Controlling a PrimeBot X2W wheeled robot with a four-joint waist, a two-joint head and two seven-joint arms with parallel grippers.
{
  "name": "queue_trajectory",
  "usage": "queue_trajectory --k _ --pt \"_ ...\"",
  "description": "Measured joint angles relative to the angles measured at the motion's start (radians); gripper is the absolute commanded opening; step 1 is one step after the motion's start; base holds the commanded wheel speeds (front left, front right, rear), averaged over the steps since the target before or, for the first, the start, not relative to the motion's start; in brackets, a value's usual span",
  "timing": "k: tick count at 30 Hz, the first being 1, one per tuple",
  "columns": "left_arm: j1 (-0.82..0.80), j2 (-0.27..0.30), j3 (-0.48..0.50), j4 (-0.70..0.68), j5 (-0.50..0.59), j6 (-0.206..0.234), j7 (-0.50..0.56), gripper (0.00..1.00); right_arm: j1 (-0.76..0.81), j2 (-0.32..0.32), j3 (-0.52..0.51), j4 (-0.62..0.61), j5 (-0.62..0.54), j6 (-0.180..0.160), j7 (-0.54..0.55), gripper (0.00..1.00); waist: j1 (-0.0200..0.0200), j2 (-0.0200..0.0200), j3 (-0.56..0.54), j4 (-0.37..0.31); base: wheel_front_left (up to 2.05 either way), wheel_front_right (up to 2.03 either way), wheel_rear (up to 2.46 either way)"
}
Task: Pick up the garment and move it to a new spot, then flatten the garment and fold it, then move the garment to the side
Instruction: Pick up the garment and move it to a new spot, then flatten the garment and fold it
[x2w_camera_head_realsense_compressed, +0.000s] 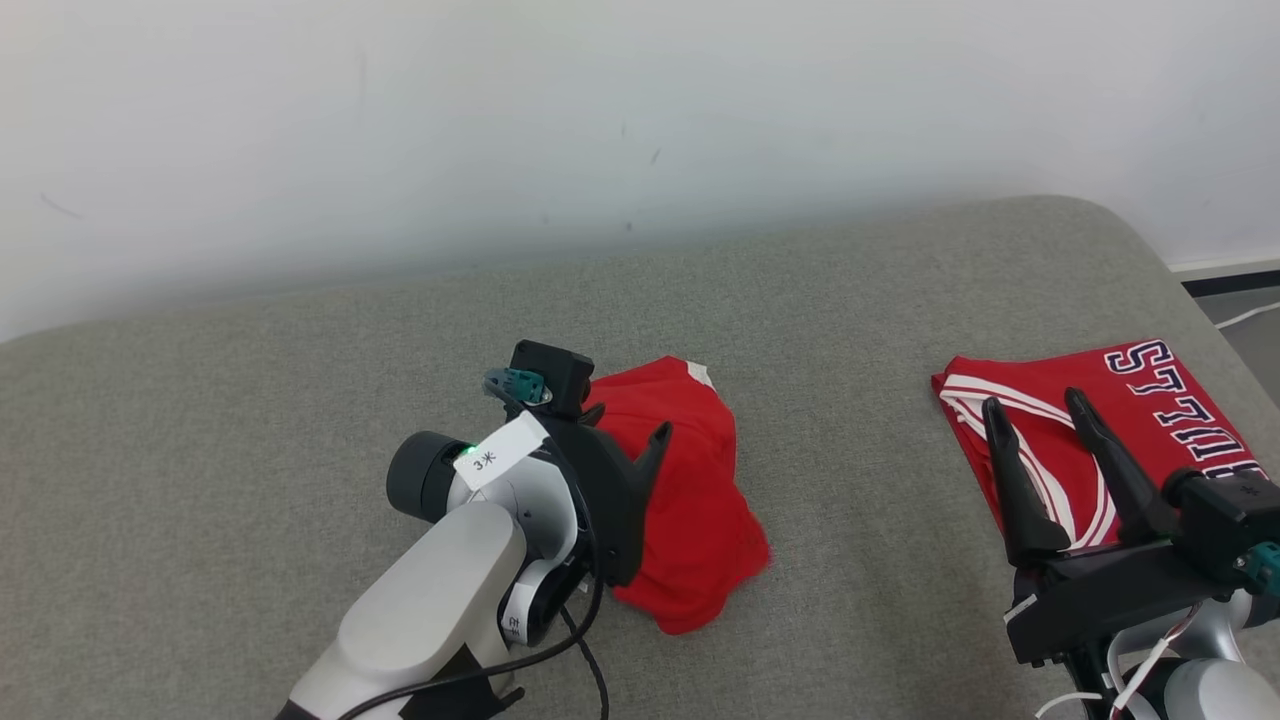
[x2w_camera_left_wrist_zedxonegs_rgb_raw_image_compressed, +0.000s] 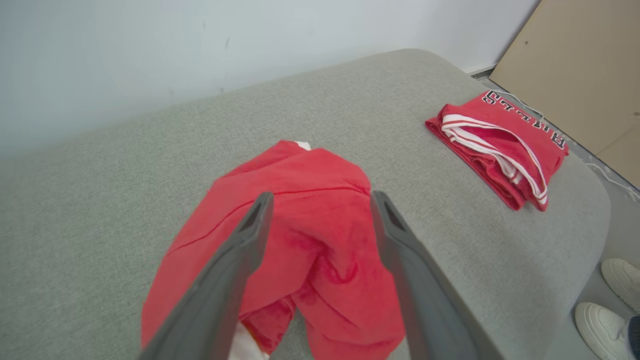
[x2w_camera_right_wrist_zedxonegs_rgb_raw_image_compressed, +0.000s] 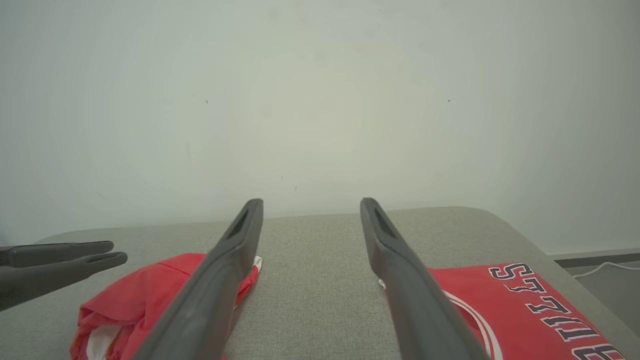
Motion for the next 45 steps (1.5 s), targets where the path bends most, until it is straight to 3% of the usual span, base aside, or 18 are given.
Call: queue_trajectory --k 16,27,45 --pt "-0.008 0.0 0.003 0.007 -0.027 0.01 0.0 1.0 0.007 -0.004 -0.025 0.011 0.005 -0.001 -0.017 1.0 0.0 0.0 -0.009 0.05 0.0 0.0 0.0" --pt "0.088 0.054 -0.034 0.024 -0.016 0.026 0.055 1.0 0.045 0.001 -0.009 0.008 0.007 -0.005 -0.022 1.0 -0.0001 0.0 -0.037 0.105 0.0 0.0 0.0" --pt "0.16 0.037 0.026 0.127 -0.049 0.048 0.063 1.0 0.041 -0.003 0.012 -0.018 0.007 0.005 -0.007 1.0 -0.0001 0.0 0.002 0.062 0.0 0.0 0.0"
